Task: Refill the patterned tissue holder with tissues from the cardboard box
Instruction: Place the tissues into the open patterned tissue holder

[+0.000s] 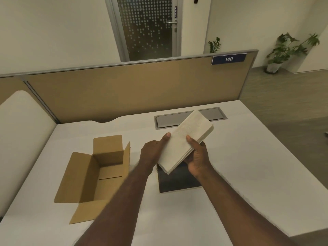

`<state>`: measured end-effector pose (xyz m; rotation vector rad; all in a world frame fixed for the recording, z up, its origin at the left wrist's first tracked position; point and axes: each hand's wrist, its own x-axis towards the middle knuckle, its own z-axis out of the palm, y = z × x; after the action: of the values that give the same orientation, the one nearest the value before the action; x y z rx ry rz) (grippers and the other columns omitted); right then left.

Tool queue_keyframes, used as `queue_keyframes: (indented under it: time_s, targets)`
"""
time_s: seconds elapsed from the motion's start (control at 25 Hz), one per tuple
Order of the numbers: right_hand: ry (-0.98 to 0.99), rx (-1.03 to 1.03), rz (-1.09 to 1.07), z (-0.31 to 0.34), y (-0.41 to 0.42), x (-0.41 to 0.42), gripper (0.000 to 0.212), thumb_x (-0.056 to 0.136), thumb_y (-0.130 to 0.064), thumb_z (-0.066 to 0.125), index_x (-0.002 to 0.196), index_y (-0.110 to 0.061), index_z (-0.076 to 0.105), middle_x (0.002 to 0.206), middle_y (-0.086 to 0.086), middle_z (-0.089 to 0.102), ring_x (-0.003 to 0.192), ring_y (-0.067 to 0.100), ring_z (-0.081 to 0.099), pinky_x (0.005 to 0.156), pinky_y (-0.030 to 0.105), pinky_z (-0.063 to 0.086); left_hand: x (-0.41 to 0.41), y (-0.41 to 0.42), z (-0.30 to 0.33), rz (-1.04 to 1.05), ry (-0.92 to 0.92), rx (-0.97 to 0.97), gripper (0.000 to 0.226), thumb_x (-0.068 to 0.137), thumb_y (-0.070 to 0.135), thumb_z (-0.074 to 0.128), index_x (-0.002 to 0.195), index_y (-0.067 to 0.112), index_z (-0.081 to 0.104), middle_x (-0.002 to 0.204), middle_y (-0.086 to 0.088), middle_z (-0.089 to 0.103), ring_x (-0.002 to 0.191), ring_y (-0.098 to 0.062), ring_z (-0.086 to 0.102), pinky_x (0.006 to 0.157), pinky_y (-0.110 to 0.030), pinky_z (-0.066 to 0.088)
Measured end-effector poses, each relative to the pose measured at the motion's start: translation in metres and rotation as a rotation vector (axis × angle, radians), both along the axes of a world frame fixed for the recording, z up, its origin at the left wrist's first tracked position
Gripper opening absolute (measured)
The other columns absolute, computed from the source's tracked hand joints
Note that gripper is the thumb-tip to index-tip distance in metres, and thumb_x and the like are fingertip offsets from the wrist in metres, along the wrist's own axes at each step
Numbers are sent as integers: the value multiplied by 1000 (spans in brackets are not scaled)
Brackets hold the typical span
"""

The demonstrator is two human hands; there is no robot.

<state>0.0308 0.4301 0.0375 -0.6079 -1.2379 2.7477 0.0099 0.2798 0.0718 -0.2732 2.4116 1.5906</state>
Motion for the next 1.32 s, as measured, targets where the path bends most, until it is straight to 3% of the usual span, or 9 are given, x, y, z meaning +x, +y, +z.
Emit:
queue_keyframes:
  time_s: [0.2,0.28,0.4,0.64,0.76,0.88,0.96,1.08,1.32]
  targets:
    - [-17,-110,-74,-7,26,5,59,84,-14,72,137,-19,47,130,15,61,119,35,59,89,57,56,23,25,-18,101,-210,579,38,82,61,62,100,28,62,95,0,69,91,-20,65,63,-30,56]
    - [-61,-151,-110,-15,27,7,63,82,-12,73,139,-18,46,130,14,61,117,35,60,87,58,56,30,30,-30,54,-195,684,47,78,50,69,116,25,62,100,0,72,93,-18,68,61,-25,57]
    - [-115,-195,-146,-30,25,15,62,79,-9,76,135,-17,49,127,13,64,116,35,62,88,58,56,35,27,-44,30,-198,661,64,69,36,79,127,15,61,110,-2,76,96,-17,72,74,-29,58]
    - [-131,-149,-143,-60,44,34,45,77,-13,74,120,-21,64,105,4,76,93,24,74,69,39,63,29,-5,-77,-63,-278,610,31,84,20,74,114,18,66,103,5,78,90,-10,75,70,-24,59]
    - [-245,-67,-66,-72,60,43,33,74,-17,75,107,-17,69,90,2,78,81,19,76,63,31,60,27,-17,-88,-120,-309,557,45,79,26,79,120,19,66,114,1,75,101,-14,73,80,-29,59]
    - [-368,67,52,-84,68,43,18,80,-16,73,97,-15,70,85,3,77,88,22,70,72,34,56,19,-28,-100,-121,-344,537,49,78,30,79,123,17,64,119,-2,73,111,-21,69,97,-38,54]
    - [-418,137,105,-88,70,40,15,81,-15,73,95,-12,71,87,5,76,91,24,67,72,33,54,18,-32,-110,-82,-379,537,47,81,30,77,123,16,63,118,-3,73,111,-21,67,95,-36,54]
    - [-487,195,163,-94,67,31,16,82,-15,73,96,-7,70,93,10,72,91,23,66,74,31,54,19,-35,-121,-62,-404,511,42,84,32,74,120,15,63,115,-3,72,108,-19,66,89,-29,54]
    - [-538,306,323,-109,78,5,22,85,-16,71,104,-6,68,98,9,70,93,24,62,90,38,46,10,-30,-137,5,-420,393,47,92,32,65,129,4,60,125,-10,67,117,-27,61,110,-43,43]
